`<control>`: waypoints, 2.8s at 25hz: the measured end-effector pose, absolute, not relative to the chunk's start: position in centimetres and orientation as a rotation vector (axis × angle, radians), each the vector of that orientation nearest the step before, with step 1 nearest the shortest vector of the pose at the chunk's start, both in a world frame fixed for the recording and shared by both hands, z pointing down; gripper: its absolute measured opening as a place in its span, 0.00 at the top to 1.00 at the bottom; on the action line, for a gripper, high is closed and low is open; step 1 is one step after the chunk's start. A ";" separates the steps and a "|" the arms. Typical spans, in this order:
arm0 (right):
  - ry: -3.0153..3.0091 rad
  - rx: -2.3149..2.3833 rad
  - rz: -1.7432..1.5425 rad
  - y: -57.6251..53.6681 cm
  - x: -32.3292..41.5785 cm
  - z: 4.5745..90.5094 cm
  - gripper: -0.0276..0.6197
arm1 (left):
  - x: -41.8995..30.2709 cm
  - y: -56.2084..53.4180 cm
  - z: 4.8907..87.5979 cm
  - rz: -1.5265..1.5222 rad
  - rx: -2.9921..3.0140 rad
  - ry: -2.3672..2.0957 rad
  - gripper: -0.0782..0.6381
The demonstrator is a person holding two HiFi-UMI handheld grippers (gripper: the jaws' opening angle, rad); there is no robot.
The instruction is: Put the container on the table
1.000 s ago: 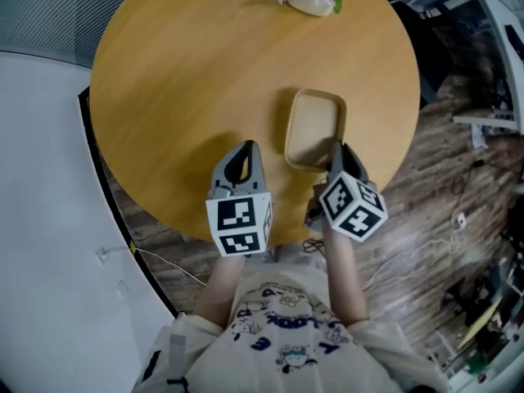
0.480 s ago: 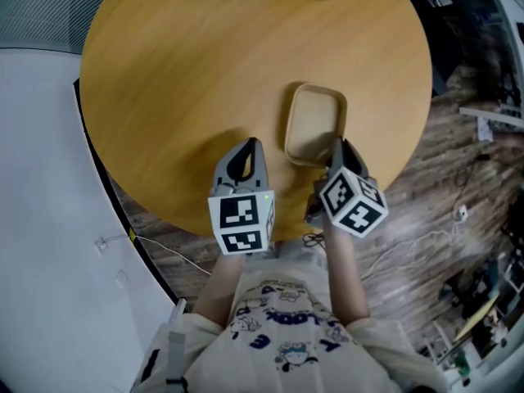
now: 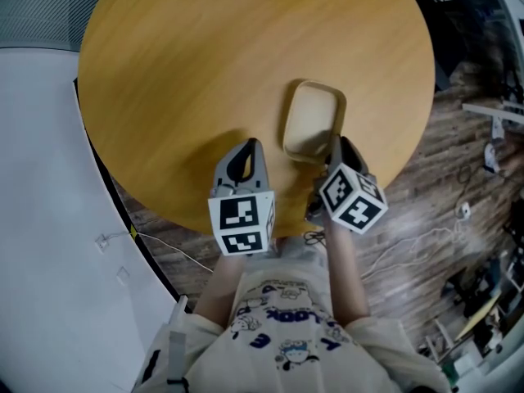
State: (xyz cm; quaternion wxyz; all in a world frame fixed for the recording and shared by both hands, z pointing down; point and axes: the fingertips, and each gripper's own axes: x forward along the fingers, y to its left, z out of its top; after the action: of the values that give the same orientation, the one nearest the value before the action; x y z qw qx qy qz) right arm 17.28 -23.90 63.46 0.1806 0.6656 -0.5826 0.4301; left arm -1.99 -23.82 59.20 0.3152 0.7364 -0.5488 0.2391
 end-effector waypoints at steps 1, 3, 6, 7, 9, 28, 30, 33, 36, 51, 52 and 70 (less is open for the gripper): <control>-1.650 1.885 1.210 -24.0 17.4 63.3 0.92 | -1.9 -23.9 59.1 0.628 1.943 -1.450 0.89; -1.662 1.892 1.192 -24.0 17.7 62.6 0.92 | -1.9 -24.0 58.6 0.619 1.952 -1.464 0.89; -1.693 1.909 1.147 -24.2 17.9 60.8 0.92 | -1.8 -24.3 57.0 0.594 1.974 -1.486 0.89; -1.706 1.919 1.128 -24.3 18.0 60.0 0.92 | -1.7 -24.5 56.3 0.585 1.983 -1.494 0.88; -1.736 1.948 1.079 -24.5 18.3 58.2 0.92 | -1.6 -24.7 54.8 0.563 2.006 -1.512 0.89; -2.115 2.040 0.668 -24.3 17.5 41.6 0.92 | -0.8 -24.4 39.5 0.286 2.227 -1.699 0.89; -2.136 2.047 0.638 -24.1 17.4 40.4 0.92 | -0.9 -24.1 38.3 0.266 2.236 -1.712 0.89; -2.166 2.053 0.596 -24.1 17.2 38.9 0.92 | -1.1 -23.9 37.0 0.238 2.248 -1.728 0.88; -2.198 2.060 0.548 -24.0 17.0 37.4 0.92 | -1.4 -23.6 35.6 0.209 2.266 -1.748 0.89; -2.304 2.072 0.377 -23.0 15.4 32.3 0.92 | -2.6 -22.2 31.3 0.118 2.331 -1.807 0.89; -2.306 2.074 0.373 -22.9 15.4 32.1 0.92 | -2.6 -22.2 31.2 0.115 2.333 -1.809 0.88; -2.311 2.047 0.363 -22.8 14.4 32.3 0.92 | -3.0 -21.9 31.0 0.091 2.323 -1.797 0.89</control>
State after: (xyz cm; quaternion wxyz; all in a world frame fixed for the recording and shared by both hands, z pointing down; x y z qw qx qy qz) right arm 14.43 -22.81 32.32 0.0164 0.6583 -0.7434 0.1169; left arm -3.00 -21.87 31.02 0.1013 0.7865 -0.6084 0.0307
